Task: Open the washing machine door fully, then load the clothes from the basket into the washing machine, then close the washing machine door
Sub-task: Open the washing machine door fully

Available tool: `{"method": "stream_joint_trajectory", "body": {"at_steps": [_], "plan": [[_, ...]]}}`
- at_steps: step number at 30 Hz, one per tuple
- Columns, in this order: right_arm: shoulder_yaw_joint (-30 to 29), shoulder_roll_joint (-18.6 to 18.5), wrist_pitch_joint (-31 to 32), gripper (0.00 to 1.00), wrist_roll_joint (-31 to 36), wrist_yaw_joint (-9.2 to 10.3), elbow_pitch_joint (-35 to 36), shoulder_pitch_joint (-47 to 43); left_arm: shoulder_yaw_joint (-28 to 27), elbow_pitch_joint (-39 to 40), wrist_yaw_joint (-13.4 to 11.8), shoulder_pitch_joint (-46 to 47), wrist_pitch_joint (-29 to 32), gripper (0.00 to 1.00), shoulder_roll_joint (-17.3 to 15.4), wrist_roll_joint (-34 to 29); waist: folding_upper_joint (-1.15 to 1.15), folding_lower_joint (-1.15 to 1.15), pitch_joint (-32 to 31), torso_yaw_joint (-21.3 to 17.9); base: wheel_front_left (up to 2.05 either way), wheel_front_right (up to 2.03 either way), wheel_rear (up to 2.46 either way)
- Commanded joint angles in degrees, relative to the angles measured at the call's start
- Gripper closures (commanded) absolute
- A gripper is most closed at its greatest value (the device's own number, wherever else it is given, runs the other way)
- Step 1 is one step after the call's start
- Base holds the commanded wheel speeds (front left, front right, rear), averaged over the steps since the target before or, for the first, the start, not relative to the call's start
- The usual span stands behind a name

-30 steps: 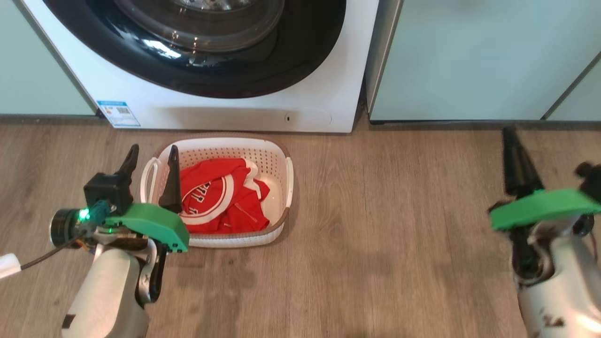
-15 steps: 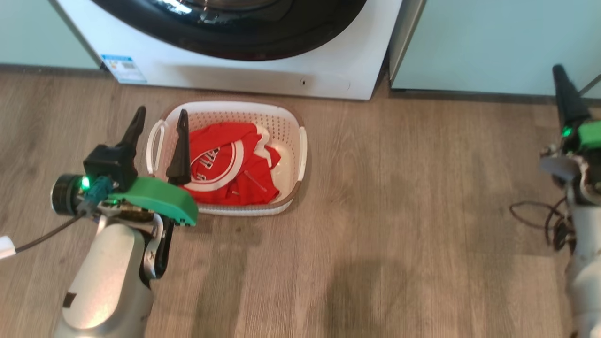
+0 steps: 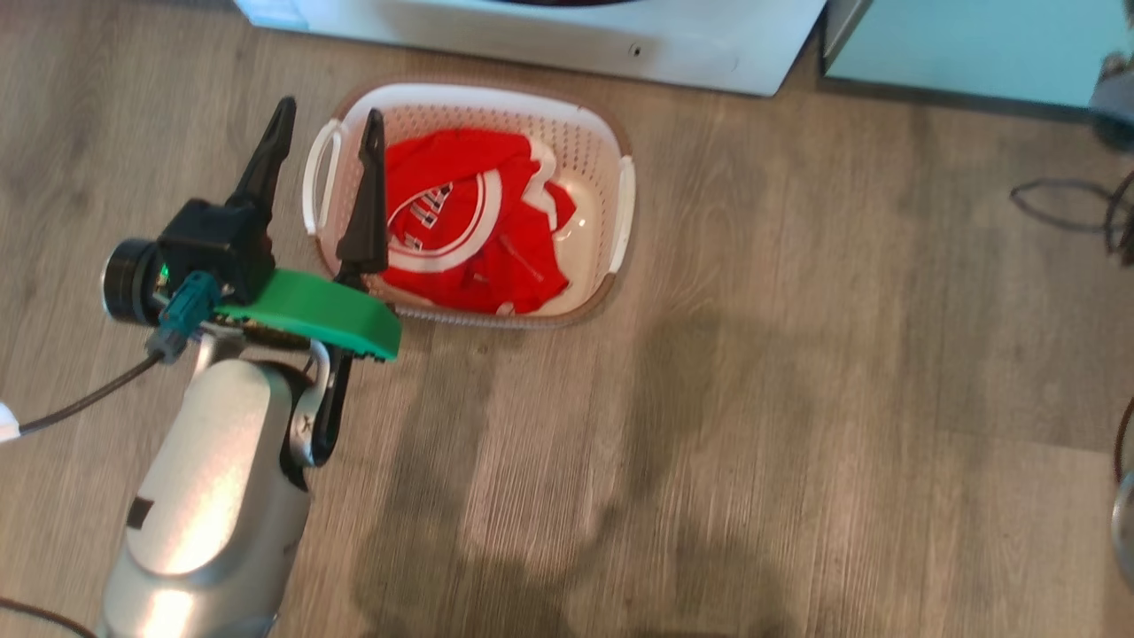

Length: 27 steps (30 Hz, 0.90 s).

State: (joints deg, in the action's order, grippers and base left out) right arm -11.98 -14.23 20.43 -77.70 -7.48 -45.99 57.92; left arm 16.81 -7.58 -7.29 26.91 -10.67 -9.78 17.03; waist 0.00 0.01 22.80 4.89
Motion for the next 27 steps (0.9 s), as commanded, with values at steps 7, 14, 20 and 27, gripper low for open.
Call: {"method": "stream_joint_trajectory", "body": {"at_steps": [7, 14, 20, 27], "plan": [[3.6, -0.2, 3.8, 1.0, 2.2, -0.01, -1.7, 12.2, -0.4, 3.1, -0.2, 5.1, -1.0, 0.0, 0.1, -0.9, 0.0, -0.01, 5.8, 2.9, 0.0, 0.0, 0.0], [5.9, 1.3, 5.4, 1.0, 4.5, -0.01, -4.1, 19.2, 0.7, 2.8, 0.1, 7.2, -1.8, 0.0, 1.1, -1.0, 0.0, -0.01, 8.5, 4.2, 0.0, 0.0, 0.0], [7.1, 2.8, 6.3, 1.0, 5.7, -0.01, -6.0, 23.4, 1.2, 2.2, 0.2, 8.2, -2.4, 0.0, 1.7, -1.0, 0.0, -0.01, 9.9, 5.3, 0.0, 0.0, 0.0], [6.6, 3.5, 5.9, 1.0, 6.1, -0.01, -8.7, 27.2, 2.0, 1.7, 0.4, 9.1, -2.9, 0.0, 2.3, -1.0, 0.0, -0.01, 11.2, 6.6, 0.0, 0.0, 0.0]]}}
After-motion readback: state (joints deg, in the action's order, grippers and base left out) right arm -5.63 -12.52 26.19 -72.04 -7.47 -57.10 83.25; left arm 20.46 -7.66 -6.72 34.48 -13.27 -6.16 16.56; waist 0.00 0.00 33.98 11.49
